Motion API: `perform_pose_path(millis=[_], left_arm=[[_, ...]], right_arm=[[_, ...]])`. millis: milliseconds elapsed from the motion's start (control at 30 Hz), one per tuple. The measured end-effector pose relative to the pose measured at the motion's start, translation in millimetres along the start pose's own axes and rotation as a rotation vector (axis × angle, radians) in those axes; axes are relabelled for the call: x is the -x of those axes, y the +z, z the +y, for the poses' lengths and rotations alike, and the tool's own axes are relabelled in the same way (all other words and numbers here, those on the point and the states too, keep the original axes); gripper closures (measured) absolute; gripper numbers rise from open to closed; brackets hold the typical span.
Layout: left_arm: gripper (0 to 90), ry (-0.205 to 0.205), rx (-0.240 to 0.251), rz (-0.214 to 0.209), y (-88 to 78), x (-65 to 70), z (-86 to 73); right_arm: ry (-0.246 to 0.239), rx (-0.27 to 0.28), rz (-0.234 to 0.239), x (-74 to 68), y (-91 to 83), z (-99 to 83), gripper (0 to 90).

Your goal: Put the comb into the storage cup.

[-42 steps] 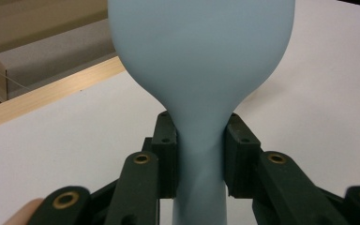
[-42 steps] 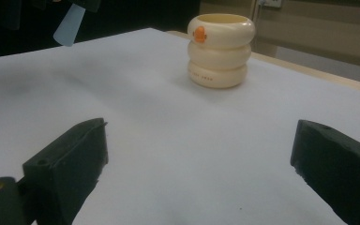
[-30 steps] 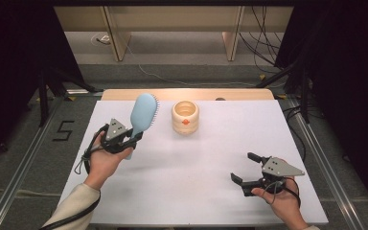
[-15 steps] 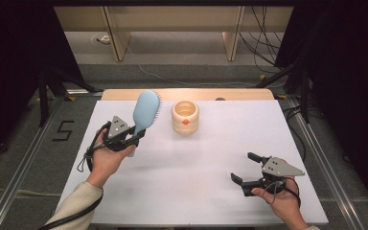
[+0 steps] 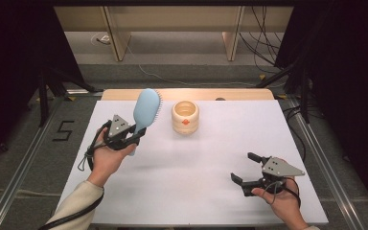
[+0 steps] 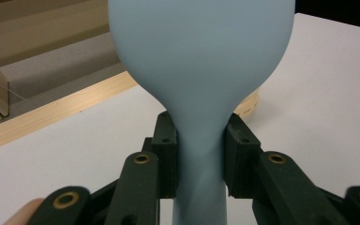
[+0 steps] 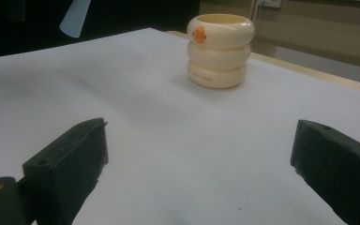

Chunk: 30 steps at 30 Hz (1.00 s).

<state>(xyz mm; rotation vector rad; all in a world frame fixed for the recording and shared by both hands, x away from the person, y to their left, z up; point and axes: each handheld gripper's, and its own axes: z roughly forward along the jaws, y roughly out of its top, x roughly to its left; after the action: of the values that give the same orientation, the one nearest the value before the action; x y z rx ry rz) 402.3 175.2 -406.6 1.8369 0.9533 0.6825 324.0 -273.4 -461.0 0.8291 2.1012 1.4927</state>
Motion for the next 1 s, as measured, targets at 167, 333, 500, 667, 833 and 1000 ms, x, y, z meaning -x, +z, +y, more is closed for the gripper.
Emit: perform_pose_path(millis=[167,333,500,667,833,1000], left_arm=[[69.5,0.001,0.001,0.002,0.2,-0.5,1.1],[69.5,-0.003,0.006,0.002,0.7,-0.7,2.5],[69.5,-0.002,0.011,0.003,0.6,-0.9,4.4],[69.5,-0.005,0.016,0.003,1.5,-0.6,6.0],[69.5,-0.005,0.017,0.002,2.7,-0.3,6.9],[69.5,-0.006,0.02,0.004,3.9,-0.2,8.2]], right_arm=[[-0.001,-0.002,0.002,0.1,0.1,0.0,5.1],[-0.002,-0.003,0.001,0.3,0.0,-0.1,5.1],[-0.001,-0.002,0.001,0.2,0.1,-0.1,5.1],[-0.002,-0.002,0.002,0.3,0.2,-0.1,5.2],[-0.002,-0.002,0.001,0.1,0.0,0.0,5.1],[-0.003,-0.002,0.001,0.0,0.0,0.0,5.1]])
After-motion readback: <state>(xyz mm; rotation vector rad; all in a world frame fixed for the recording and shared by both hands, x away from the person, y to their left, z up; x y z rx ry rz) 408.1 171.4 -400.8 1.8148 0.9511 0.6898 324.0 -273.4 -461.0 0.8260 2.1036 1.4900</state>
